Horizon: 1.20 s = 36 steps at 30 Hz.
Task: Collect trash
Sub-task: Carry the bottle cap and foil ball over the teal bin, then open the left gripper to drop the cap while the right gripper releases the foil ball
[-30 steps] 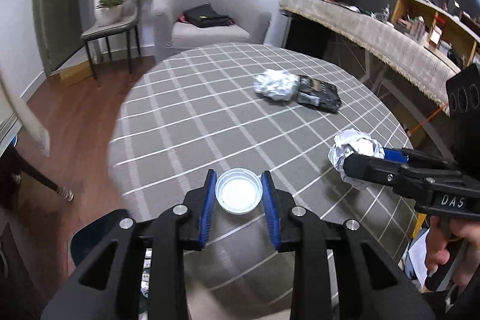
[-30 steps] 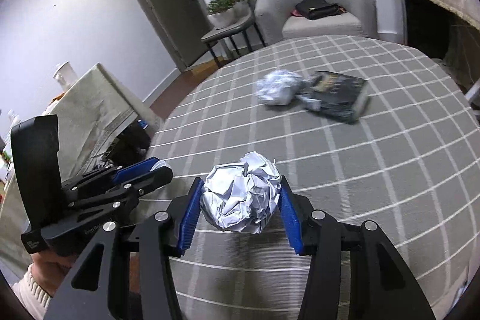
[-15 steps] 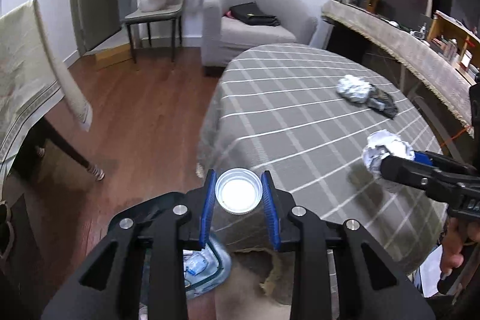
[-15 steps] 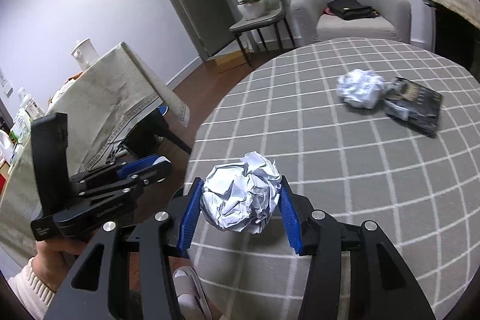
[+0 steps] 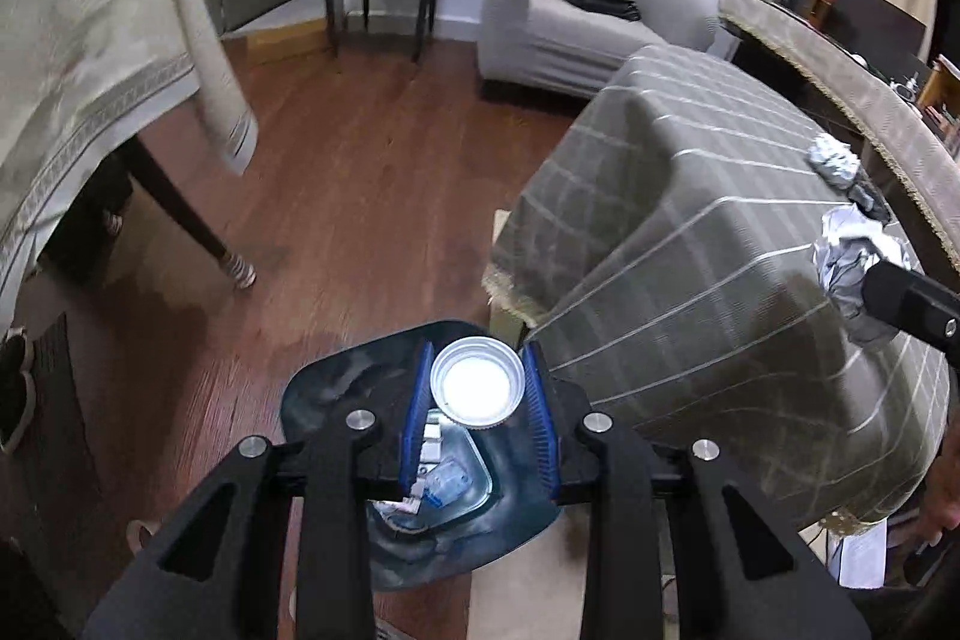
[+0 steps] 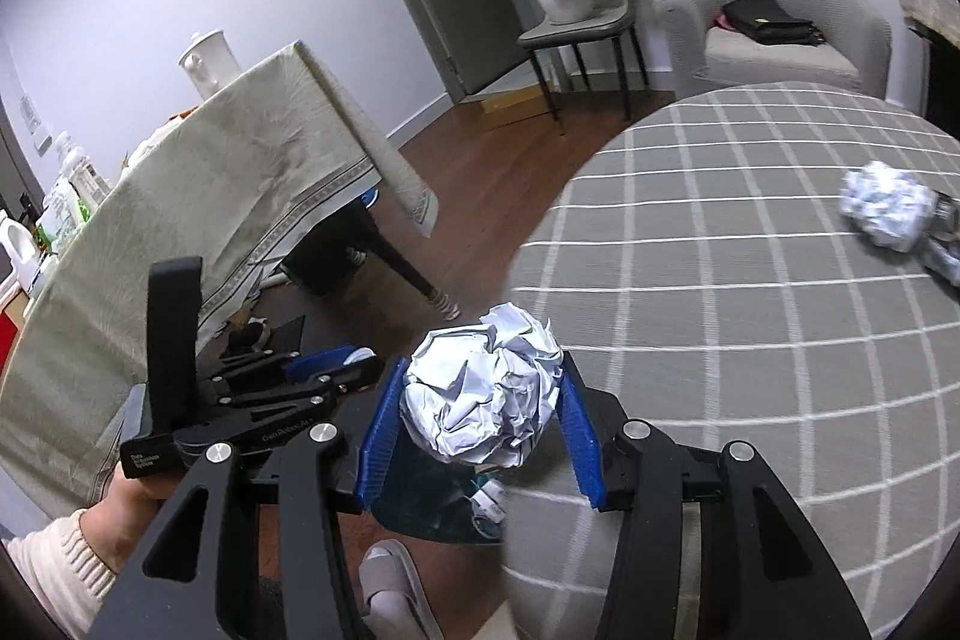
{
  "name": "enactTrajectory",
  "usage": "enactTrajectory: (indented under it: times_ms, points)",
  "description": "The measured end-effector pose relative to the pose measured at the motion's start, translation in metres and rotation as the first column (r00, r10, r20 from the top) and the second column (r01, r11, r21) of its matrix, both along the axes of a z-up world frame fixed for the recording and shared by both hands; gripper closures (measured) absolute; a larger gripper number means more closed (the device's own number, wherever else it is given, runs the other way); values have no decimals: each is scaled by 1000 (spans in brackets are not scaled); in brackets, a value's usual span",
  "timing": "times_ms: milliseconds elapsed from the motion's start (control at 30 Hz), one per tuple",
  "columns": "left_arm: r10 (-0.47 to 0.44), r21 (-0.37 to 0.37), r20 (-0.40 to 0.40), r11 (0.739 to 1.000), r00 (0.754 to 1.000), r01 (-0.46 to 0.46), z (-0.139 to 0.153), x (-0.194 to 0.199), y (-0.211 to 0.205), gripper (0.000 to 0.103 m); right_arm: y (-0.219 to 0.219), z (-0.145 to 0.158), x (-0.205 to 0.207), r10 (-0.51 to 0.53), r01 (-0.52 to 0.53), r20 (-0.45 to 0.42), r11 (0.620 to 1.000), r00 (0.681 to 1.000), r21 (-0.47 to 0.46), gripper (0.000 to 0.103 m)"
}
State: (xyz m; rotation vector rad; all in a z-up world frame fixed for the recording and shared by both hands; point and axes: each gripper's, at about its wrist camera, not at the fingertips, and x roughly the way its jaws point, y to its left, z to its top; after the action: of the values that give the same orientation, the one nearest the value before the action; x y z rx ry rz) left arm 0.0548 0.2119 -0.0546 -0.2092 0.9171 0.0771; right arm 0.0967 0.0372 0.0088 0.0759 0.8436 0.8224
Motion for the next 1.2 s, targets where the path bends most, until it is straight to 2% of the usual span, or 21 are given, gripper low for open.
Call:
enactTrajectory:
  times_ms: [267,433,567,1000,1100,1200]
  points:
    - [34,-66,-103,997,994,-41,-38,-10,33,71,51,-9,-8,85,-85,-13,996,996,-38,53]
    - [39,-67,-172,996,984,-52,-64,-15,47,71,74,-21,-9,111,-114,-40,992,993,-61,53]
    - [32,-60,-237,997,971,-47,-90,-20,55,71,86,-32,-7,117,-123,-74,989,990,-87,53]
    - [-8,-128,-377,991,926,-44,-147,-30,57,71,118,-67,-5,131,-154,-132,971,982,-183,53]
    - [-9,-121,-381,992,924,-40,-149,-31,57,67,125,-74,-3,129,-155,-137,967,982,-203,53]
    - [-10,-120,-348,992,938,-34,-139,-34,59,57,132,-83,-2,124,-155,-148,963,981,-221,53]
